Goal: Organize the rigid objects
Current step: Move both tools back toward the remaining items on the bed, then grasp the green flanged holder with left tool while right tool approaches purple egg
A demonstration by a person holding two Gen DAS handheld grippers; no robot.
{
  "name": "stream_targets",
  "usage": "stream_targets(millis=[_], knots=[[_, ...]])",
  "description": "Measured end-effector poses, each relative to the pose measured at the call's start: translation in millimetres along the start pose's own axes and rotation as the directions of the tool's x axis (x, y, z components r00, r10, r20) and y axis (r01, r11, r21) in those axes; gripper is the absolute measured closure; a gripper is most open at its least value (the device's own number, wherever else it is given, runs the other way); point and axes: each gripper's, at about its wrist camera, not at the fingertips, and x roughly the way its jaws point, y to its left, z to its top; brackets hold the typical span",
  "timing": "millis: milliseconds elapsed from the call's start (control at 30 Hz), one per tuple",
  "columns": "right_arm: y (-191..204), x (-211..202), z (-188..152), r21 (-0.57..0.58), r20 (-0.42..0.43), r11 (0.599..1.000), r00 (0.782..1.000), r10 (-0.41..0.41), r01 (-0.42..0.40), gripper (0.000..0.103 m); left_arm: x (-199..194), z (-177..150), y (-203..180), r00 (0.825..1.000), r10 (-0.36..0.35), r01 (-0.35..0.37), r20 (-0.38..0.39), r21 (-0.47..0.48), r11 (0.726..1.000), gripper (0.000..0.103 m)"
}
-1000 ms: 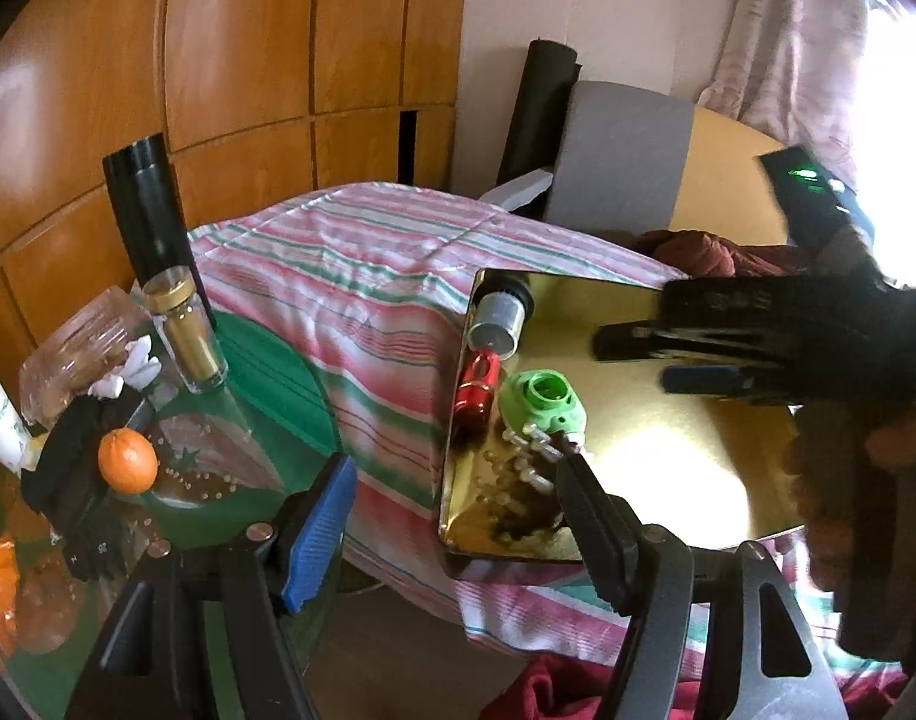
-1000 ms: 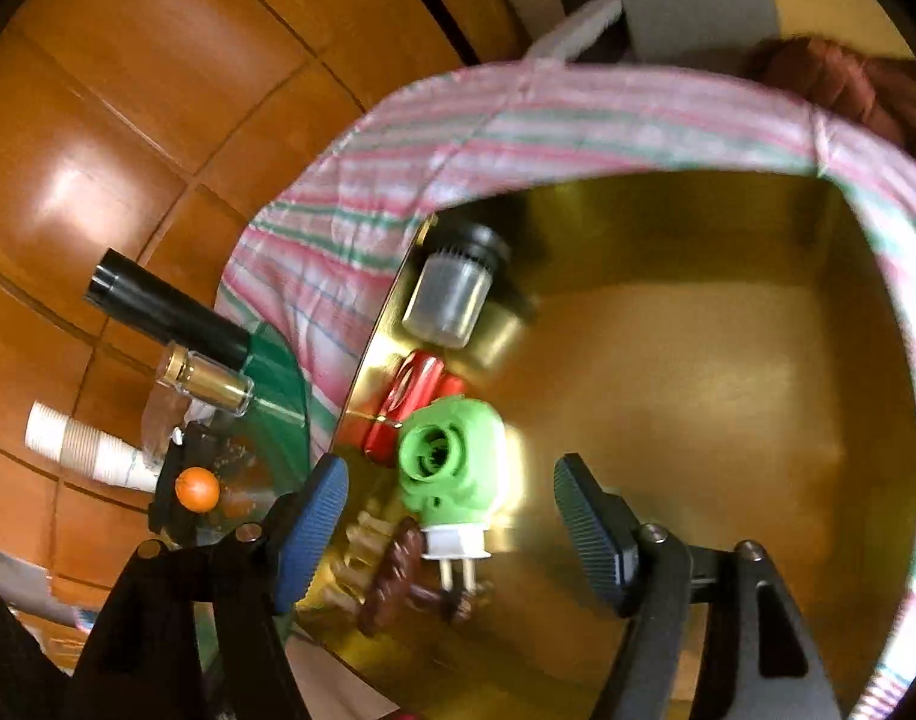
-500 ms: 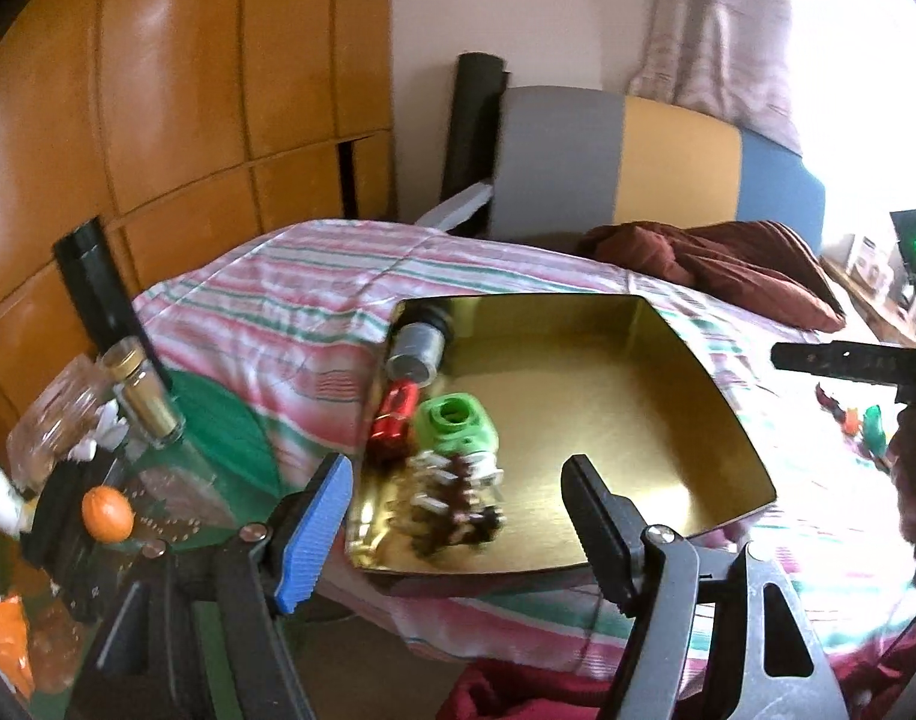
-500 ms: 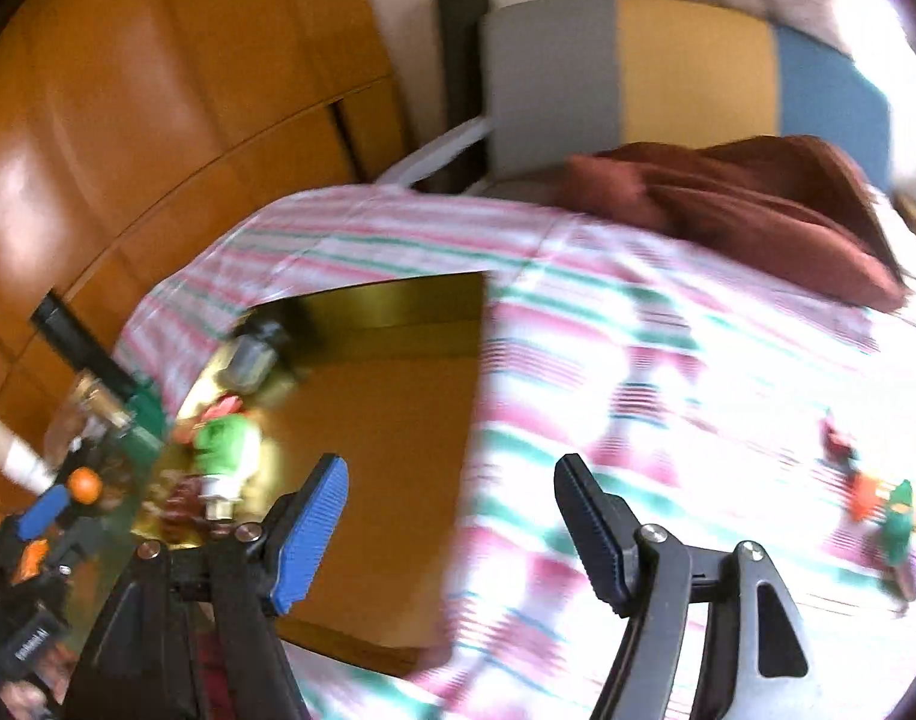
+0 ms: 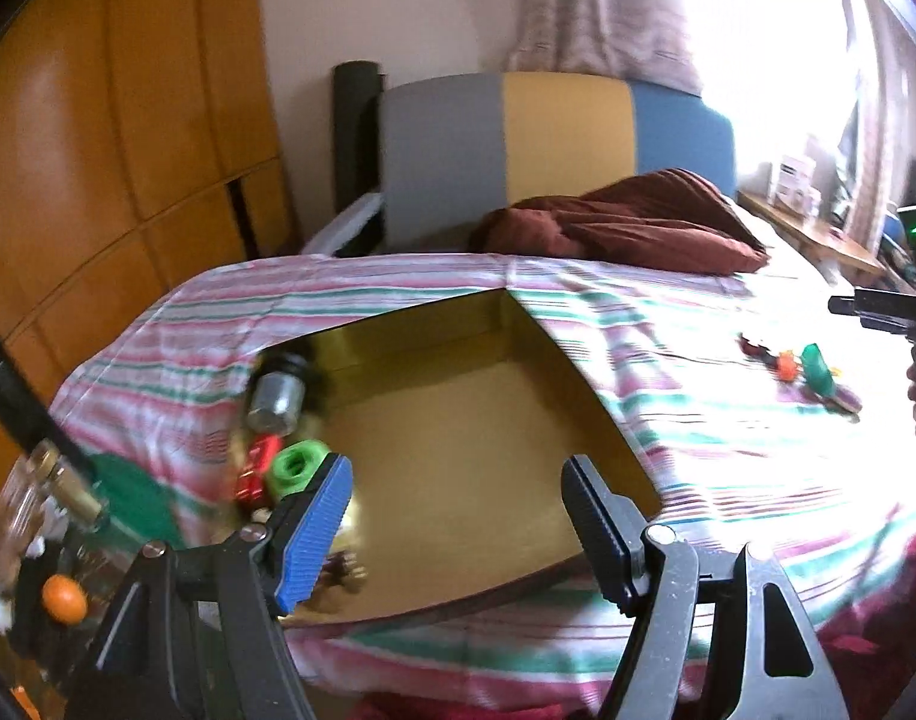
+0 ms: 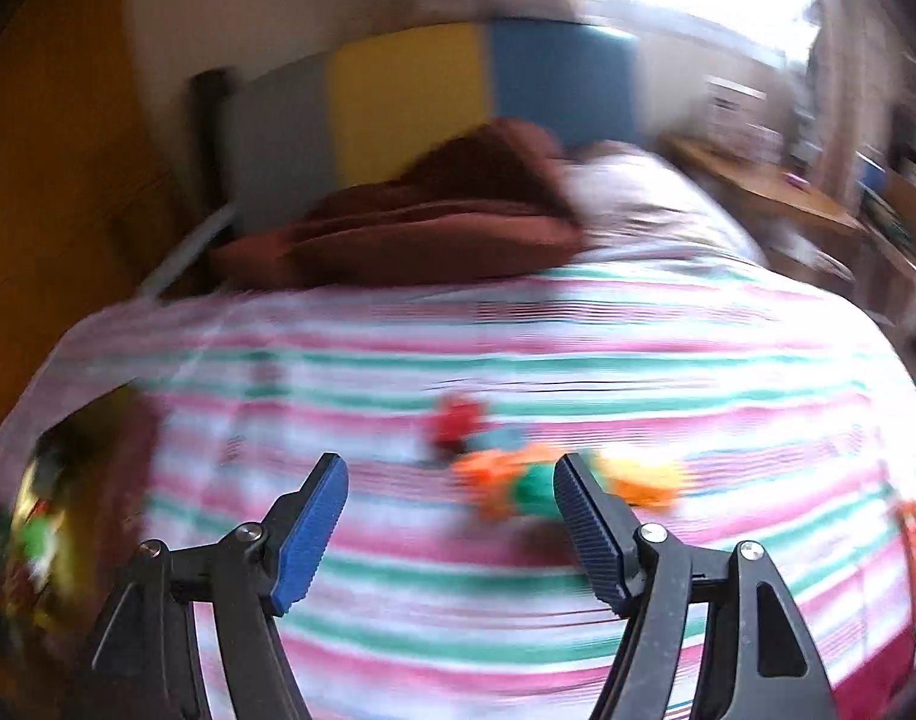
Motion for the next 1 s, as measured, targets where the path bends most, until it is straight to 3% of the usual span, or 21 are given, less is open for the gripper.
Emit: stream_targets(millis=[100,167,233,367,600,700,767,833,1000], knots=[[-56,10,-6,0.137,0.028,0.987,0.995,-0.094,0.089,0.031,5,8,-25,0.999,-0.038,0.038,-0.002,0.05,0.998,0.03],[-89,19,-9,0.264,-0.045,0.954,0.989,-0.138,0.145,0.03,9,12,-42,0.998,-0.066,0.066,-0.007,0.076,0.995,0.03],[-115,16,-9,0.395,-0.018,0.914,0.995,-0.095,0.094,0.03,15,15,-60,0.995,-0.094,0.096,-0.017,0.108,0.99,0.03],[-139,21,-13,0.505,-0.055,0.861,0.998,-0.04,0.063,0.03,33,18,-102,0.985,-0.163,0.17,-0.06,0.163,0.972,0.03],[-142,31,-18,0.539,-0.088,0.841,0.996,0.002,0.046,0.03,63,24,-166,0.949,-0.277,0.302,-0.149,0.19,0.934,0.03],[-137,31,-17,0.532,-0.094,0.846,0.995,0.02,0.033,0.03,77,27,-190,0.922,-0.325,0.362,-0.211,0.171,0.916,0.038],[-137,32,-17,0.534,-0.094,0.845,0.995,0.034,0.022,0.03,81,31,-204,0.916,-0.34,0.38,-0.213,0.183,0.907,0.04],[-138,31,-17,0.539,-0.087,0.842,0.995,0.044,0.01,0.03,84,37,-219,0.909,-0.356,0.398,-0.215,0.201,0.895,0.052],[-141,32,-17,0.56,-0.085,0.828,0.993,0.077,-0.016,0.03,90,51,-254,0.883,-0.434,0.469,-0.181,0.266,0.843,0.05]])
